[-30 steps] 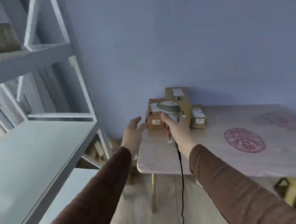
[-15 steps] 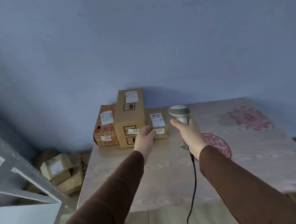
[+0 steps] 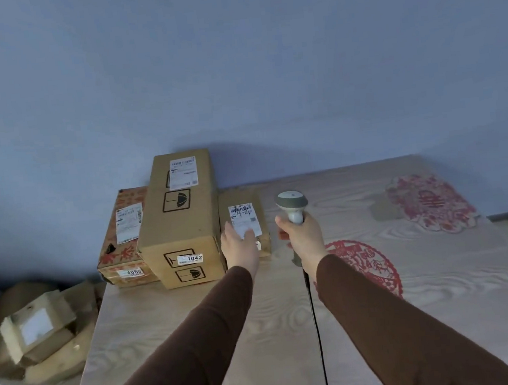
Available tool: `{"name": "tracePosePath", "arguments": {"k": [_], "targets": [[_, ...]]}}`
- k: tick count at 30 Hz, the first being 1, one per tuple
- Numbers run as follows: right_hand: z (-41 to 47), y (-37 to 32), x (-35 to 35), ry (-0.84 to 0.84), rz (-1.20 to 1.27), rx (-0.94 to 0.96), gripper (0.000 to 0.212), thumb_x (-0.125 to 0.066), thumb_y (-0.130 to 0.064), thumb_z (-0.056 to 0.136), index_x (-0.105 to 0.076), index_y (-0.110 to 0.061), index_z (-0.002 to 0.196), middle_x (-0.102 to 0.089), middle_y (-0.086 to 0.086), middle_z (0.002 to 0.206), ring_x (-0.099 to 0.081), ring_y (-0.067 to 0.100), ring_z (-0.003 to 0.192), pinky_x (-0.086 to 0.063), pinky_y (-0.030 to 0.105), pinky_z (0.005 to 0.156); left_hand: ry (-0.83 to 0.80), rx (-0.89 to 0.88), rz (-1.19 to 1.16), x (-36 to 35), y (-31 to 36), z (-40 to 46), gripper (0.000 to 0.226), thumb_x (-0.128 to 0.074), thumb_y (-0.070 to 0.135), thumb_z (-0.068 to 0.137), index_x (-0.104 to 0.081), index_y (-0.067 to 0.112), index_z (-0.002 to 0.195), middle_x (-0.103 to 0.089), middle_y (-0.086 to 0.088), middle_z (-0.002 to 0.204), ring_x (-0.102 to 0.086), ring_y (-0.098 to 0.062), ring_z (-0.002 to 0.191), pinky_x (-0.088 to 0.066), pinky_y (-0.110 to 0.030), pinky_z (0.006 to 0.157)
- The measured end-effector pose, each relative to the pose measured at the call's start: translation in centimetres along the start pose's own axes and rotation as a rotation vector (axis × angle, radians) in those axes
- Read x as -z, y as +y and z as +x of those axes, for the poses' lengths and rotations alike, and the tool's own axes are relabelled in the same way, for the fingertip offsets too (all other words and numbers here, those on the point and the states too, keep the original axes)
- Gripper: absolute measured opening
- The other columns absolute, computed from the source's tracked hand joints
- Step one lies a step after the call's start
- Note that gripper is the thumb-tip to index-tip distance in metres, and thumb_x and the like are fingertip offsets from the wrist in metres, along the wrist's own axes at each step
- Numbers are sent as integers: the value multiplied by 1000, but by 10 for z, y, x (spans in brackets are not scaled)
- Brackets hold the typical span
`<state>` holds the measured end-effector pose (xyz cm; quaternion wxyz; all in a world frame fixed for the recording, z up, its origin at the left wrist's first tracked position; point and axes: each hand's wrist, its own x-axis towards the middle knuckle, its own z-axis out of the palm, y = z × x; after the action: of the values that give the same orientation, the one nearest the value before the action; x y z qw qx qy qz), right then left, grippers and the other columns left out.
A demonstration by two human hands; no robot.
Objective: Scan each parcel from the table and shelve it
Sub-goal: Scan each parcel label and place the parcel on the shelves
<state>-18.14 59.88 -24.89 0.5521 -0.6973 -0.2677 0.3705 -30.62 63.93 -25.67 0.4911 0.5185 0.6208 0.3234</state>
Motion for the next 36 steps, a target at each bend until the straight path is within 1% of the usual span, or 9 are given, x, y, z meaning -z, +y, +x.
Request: {"name": "tracePosePath", "arguments": {"k": [3, 7, 14, 17, 21, 26, 30, 33, 36], "targets": [[23, 18, -12, 1, 55, -71, 8, -73, -28, 93, -66, -24, 92, -74, 3, 90, -72, 25, 89, -57, 45, 84, 34, 64, 48, -11, -9, 25, 70, -47, 28, 106, -15, 13, 166, -24, -14, 169, -20, -31, 157, -20, -49, 127], [51, 39, -24, 19, 91, -135, 8, -74, -26, 92, -66, -24, 92, -66, -5, 75, -61, 13, 66, -49, 29, 61, 55, 60, 156, -23, -20, 47, 71, -46, 29, 106, -13, 10, 166, -29, -16, 168, -25, -36, 154, -21, -46, 126], [88, 65, -35, -119, 98, -268, 21, -72, -30, 94, -70, -16, 109, -65, 4, 77, -57, 19, 62, -42, 28, 52, 150, 92, 260, -45, -31, 72, 71, -49, 30, 106, -15, 9, 165, -23, -15, 170, -22, -36, 155, -19, -46, 127], [99, 71, -36, -143, 105, -259, 20, -74, -27, 93, -70, -16, 109, -72, 1, 87, -65, 22, 72, -51, 32, 60, 179, 117, 314, -52, -33, 81, 74, -49, 30, 106, -11, 10, 166, -16, -15, 171, -13, -35, 157, -9, -40, 126], [110, 76, -32, -141, 98, -248, 16, -74, -24, 92, -69, -20, 107, -77, 0, 98, -73, 24, 93, -60, 44, 84, 188, 150, 312, -58, -34, 89, 72, -49, 30, 106, -12, 11, 165, -21, -15, 169, -14, -37, 153, -10, -40, 125], [121, 83, -17, -88, 58, -224, 13, -75, -26, 90, -68, -23, 101, -76, -2, 92, -73, 22, 90, -59, 37, 75, 178, 255, 238, -64, -42, 99, 62, -48, 34, 107, -26, 13, 162, -32, -17, 158, -30, -39, 146, -29, -47, 123], [125, 89, -6, -114, 62, -232, 15, -74, -20, 90, -68, -20, 103, -77, 4, 96, -73, 26, 95, -61, 48, 83, 94, 333, 44, -64, -60, 101, 52, -52, 38, 106, -48, 16, 153, -46, -17, 147, -53, -38, 133, -44, -48, 115], [121, 88, 1, -113, 77, -216, 15, -73, -17, 89, -68, -17, 103, -76, 10, 100, -72, 35, 98, -59, 54, 84, 61, 326, -23, -64, -65, 94, 54, -51, 44, 104, -44, 26, 155, -53, -14, 145, -54, -37, 132, -43, -51, 114], [111, 78, 10, -98, 120, -163, 16, -74, -14, 90, -69, -16, 105, -77, 7, 102, -72, 30, 100, -55, 44, 82, 42, 287, -172, -65, -58, 78, 54, -49, 45, 105, -38, 29, 155, -55, -7, 146, -54, -31, 132, -41, -53, 116]]}}
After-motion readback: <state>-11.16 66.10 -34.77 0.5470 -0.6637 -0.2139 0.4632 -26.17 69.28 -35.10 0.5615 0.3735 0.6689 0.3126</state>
